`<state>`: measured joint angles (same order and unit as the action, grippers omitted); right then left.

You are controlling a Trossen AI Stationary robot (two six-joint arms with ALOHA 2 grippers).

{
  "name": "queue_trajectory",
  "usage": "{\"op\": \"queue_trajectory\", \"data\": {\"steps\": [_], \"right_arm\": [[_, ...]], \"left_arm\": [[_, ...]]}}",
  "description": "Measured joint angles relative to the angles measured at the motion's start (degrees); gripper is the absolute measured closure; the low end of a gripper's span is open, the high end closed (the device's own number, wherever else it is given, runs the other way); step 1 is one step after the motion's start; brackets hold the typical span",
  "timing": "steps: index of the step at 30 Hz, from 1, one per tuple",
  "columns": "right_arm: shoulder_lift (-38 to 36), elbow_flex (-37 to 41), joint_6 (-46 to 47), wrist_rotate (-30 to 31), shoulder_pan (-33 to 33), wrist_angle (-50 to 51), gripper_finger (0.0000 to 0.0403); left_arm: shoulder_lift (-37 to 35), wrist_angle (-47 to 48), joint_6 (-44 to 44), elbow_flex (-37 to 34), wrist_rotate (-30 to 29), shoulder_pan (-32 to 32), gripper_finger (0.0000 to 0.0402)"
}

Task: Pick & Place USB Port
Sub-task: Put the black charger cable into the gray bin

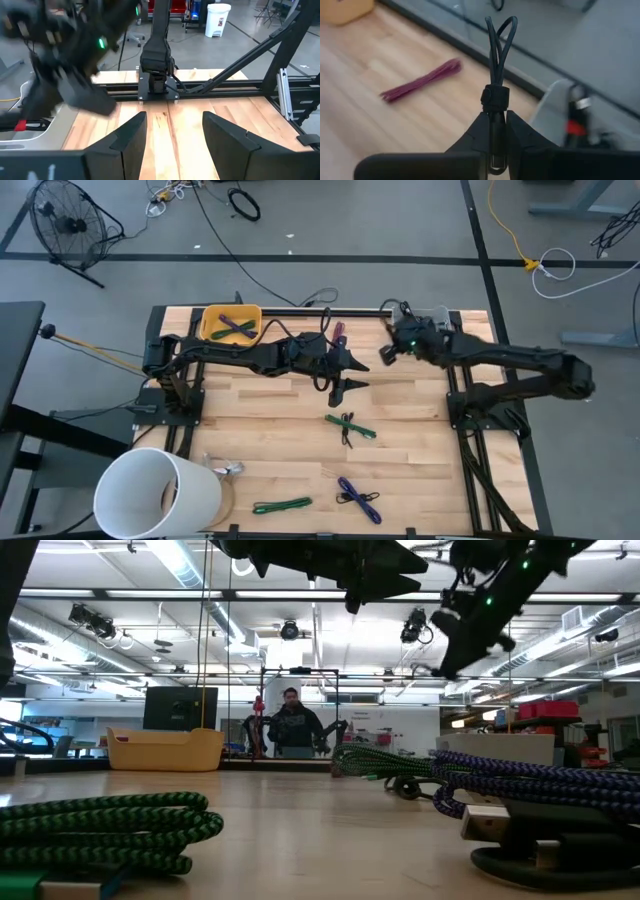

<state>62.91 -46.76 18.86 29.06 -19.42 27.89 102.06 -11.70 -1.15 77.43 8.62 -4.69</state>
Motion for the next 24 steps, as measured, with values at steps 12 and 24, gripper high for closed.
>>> {"op": "queue_trajectory", "data": {"steps": [12,24], "right_arm": [[-0.8,-6.5,-6.5,5.3,-17.3,14.6,0.038],[3.3,-2.6,-10.9,15.6,-24.7,14.6,0.038]], "left_arm": [[0.0,0.0,0.0,0.0,0.0,0.0,0.0204],[0.0,0.0,-0.2,0.0,0.0,0.0,0.0204]]}}
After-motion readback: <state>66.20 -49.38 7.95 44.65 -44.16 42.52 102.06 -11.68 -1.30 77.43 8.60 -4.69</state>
